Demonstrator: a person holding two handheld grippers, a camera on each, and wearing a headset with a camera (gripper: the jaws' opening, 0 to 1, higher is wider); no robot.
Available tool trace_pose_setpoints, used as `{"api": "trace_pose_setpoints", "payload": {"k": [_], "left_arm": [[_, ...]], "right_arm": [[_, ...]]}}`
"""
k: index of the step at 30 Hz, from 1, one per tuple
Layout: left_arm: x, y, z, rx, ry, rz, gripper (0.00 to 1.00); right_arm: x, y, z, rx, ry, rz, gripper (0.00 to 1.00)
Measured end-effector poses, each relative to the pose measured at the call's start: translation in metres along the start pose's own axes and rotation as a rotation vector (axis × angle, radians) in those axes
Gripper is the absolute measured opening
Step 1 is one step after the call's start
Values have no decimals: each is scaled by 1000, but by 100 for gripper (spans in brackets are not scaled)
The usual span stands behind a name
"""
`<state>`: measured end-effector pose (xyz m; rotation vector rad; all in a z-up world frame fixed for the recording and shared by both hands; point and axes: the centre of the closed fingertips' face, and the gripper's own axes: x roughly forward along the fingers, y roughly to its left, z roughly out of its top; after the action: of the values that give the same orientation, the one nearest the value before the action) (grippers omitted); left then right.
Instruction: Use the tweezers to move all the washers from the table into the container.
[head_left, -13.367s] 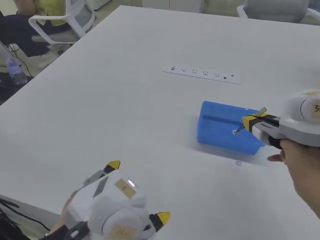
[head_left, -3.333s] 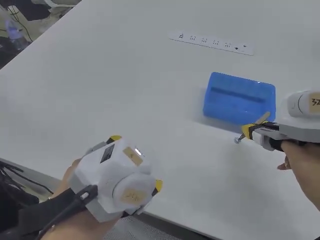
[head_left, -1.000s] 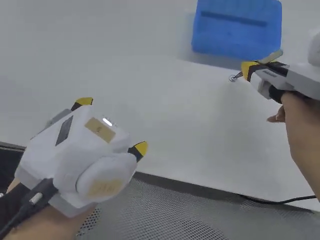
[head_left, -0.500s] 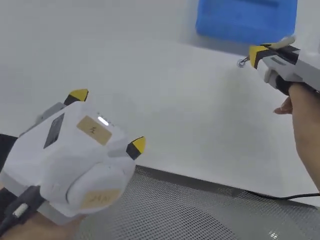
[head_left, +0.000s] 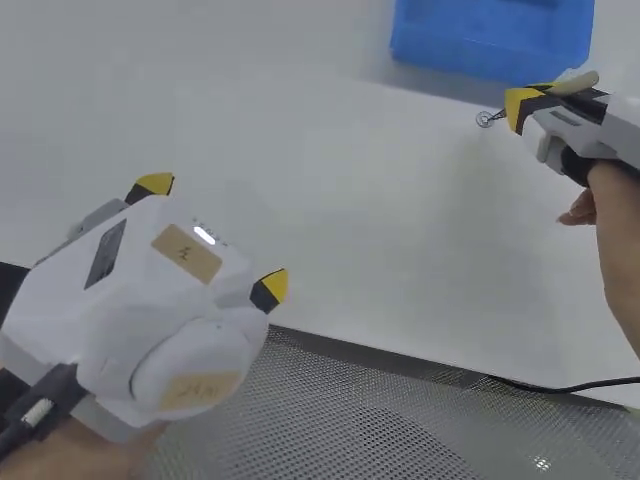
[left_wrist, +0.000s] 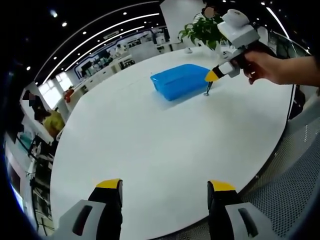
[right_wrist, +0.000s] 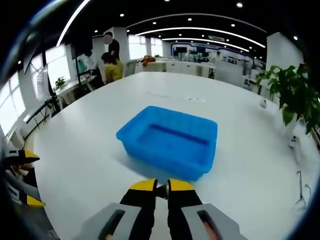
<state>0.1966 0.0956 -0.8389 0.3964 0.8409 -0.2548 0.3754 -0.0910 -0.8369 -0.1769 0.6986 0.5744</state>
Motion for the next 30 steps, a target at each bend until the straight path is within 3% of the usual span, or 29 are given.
{"api": "trace_pose_setpoints", "payload": {"k": [10, 15, 21, 30], "left_arm": [[1, 0, -2, 2, 11, -1, 69], [1, 1, -2, -2, 8, 3, 69], [0, 1, 1, -4, -8, 4, 70], [-2, 3, 6, -10, -38, 16, 71]], "right_arm": [[5, -2, 0, -9, 21, 10, 4], [8, -1, 1, -65, 67, 7, 3], [7, 3, -1, -94, 66, 13, 2], [0, 5, 7, -8, 44, 61, 2]]}}
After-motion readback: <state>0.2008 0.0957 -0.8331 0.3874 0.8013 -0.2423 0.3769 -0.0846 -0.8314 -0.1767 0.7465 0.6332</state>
